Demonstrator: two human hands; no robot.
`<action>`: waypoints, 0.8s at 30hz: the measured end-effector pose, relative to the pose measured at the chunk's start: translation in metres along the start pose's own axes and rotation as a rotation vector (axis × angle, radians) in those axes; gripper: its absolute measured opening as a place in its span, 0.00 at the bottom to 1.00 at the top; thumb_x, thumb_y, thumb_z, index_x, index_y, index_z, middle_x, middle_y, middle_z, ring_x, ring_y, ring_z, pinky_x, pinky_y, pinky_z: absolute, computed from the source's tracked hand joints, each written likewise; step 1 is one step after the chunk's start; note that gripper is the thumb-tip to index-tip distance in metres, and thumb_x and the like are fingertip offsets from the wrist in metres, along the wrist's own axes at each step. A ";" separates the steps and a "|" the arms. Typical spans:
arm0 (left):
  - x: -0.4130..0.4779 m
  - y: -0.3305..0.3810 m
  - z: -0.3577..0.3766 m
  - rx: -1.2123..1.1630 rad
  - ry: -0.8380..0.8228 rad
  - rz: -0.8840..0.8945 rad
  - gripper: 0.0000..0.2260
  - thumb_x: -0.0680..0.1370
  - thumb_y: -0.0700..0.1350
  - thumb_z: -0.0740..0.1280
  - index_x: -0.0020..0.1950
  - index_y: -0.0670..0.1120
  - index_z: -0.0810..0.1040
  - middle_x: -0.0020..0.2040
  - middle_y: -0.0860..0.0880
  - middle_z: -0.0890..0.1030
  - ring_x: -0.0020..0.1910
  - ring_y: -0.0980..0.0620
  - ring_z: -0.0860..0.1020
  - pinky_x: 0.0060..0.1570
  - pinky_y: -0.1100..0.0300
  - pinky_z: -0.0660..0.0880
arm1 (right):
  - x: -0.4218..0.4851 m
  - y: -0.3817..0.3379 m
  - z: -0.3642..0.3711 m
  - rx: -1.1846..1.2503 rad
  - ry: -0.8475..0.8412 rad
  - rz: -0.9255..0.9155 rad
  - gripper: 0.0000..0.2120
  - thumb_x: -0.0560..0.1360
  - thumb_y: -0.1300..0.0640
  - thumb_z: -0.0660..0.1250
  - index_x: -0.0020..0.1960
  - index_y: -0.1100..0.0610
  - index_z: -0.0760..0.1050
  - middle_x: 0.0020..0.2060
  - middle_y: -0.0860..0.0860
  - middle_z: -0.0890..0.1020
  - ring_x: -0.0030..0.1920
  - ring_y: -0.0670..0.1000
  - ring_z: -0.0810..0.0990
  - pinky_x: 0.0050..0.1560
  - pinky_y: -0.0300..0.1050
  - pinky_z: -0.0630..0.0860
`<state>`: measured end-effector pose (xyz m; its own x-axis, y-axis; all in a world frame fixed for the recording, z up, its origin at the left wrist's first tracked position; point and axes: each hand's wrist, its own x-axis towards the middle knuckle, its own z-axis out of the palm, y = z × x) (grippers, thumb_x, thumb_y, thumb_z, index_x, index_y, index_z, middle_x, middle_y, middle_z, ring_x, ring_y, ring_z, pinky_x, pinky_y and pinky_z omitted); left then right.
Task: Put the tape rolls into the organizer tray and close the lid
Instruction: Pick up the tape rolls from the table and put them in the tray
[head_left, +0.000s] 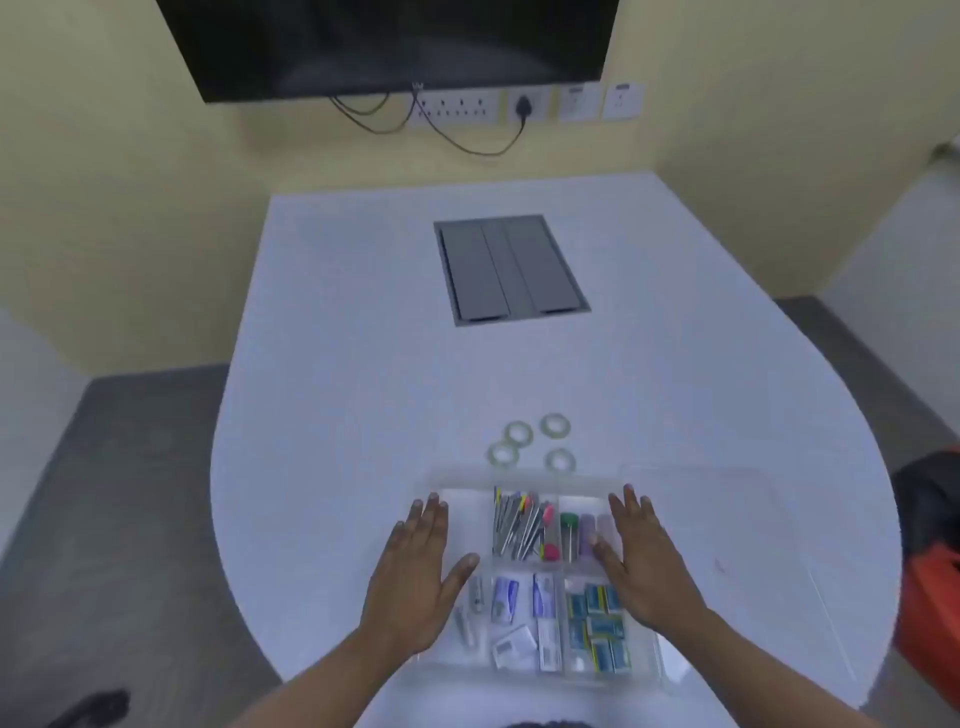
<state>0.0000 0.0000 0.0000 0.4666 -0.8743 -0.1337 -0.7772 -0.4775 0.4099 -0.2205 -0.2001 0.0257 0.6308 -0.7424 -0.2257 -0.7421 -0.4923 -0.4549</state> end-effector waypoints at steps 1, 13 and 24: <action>-0.008 0.000 0.005 -0.015 -0.020 -0.005 0.37 0.76 0.69 0.40 0.77 0.47 0.40 0.78 0.53 0.40 0.75 0.57 0.35 0.73 0.59 0.37 | -0.008 0.001 0.006 -0.021 -0.027 0.005 0.33 0.80 0.40 0.52 0.79 0.54 0.49 0.79 0.52 0.47 0.78 0.53 0.43 0.76 0.51 0.48; -0.027 -0.015 0.042 0.137 -0.107 0.120 0.35 0.77 0.68 0.40 0.77 0.49 0.39 0.78 0.52 0.38 0.75 0.52 0.34 0.72 0.55 0.35 | -0.045 0.027 0.041 -0.248 -0.135 0.037 0.35 0.79 0.35 0.49 0.78 0.47 0.38 0.79 0.48 0.43 0.78 0.51 0.41 0.75 0.49 0.48; -0.019 -0.056 0.021 0.030 -0.033 0.176 0.33 0.80 0.64 0.48 0.78 0.48 0.44 0.79 0.52 0.43 0.77 0.55 0.40 0.74 0.57 0.40 | -0.042 0.011 0.049 -0.154 -0.050 0.141 0.34 0.78 0.36 0.53 0.78 0.51 0.53 0.78 0.50 0.54 0.78 0.53 0.46 0.76 0.52 0.53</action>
<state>0.0256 0.0416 -0.0388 0.3089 -0.9466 -0.0920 -0.8578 -0.3191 0.4029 -0.2444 -0.1520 -0.0121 0.5258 -0.7873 -0.3221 -0.8473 -0.4516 -0.2794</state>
